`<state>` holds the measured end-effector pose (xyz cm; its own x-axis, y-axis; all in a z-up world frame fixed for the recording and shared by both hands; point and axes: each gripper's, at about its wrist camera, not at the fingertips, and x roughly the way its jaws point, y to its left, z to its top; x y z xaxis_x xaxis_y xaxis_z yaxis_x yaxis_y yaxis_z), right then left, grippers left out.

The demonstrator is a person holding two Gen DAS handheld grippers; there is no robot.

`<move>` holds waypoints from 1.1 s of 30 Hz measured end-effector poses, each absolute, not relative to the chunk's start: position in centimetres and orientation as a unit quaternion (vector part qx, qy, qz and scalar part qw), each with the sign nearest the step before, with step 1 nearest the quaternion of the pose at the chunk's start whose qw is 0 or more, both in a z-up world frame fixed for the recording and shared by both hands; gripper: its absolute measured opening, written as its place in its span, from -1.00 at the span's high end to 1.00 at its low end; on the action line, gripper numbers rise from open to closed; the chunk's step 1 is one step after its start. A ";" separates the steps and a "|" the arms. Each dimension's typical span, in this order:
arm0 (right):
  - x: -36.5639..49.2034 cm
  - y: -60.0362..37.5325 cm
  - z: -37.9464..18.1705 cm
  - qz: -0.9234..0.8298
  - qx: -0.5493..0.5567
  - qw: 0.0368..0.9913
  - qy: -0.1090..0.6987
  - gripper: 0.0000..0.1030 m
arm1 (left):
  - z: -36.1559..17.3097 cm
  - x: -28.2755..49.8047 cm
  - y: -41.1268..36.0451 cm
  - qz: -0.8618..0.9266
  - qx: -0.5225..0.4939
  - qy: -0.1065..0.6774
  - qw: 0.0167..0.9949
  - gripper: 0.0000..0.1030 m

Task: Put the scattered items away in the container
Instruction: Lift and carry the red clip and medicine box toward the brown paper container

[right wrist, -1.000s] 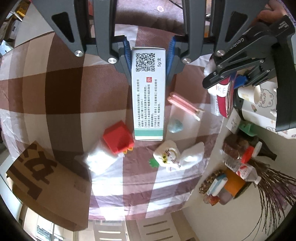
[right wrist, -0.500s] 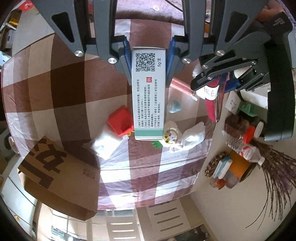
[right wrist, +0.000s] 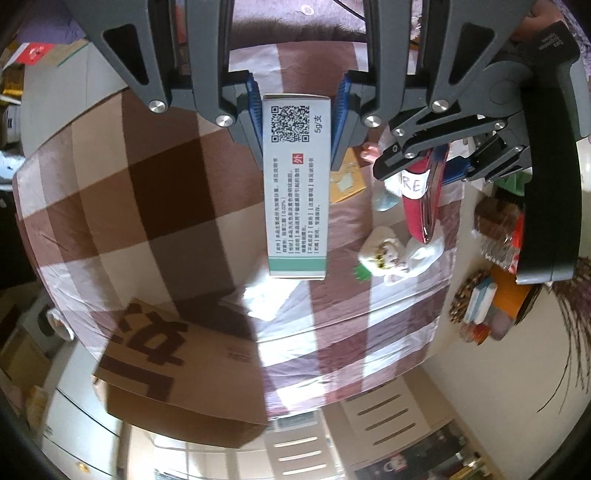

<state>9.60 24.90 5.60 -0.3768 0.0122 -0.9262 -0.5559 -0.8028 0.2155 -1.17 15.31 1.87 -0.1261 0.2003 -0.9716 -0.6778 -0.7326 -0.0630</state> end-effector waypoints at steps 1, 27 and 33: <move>9.8 25.3 5.6 0.788 -0.527 0.183 0.259 0.39 | 1.8 -1.0 15.8 0.721 -0.586 0.207 0.307 0.03; 11.6 37.1 5.2 0.788 -0.513 0.196 0.279 0.39 | 1.7 0.4 28.1 0.706 -0.572 0.257 0.329 0.03; 11.7 38.6 5.0 0.786 -0.514 0.197 0.281 0.39 | 1.5 0.6 29.9 0.701 -0.568 0.268 0.337 0.03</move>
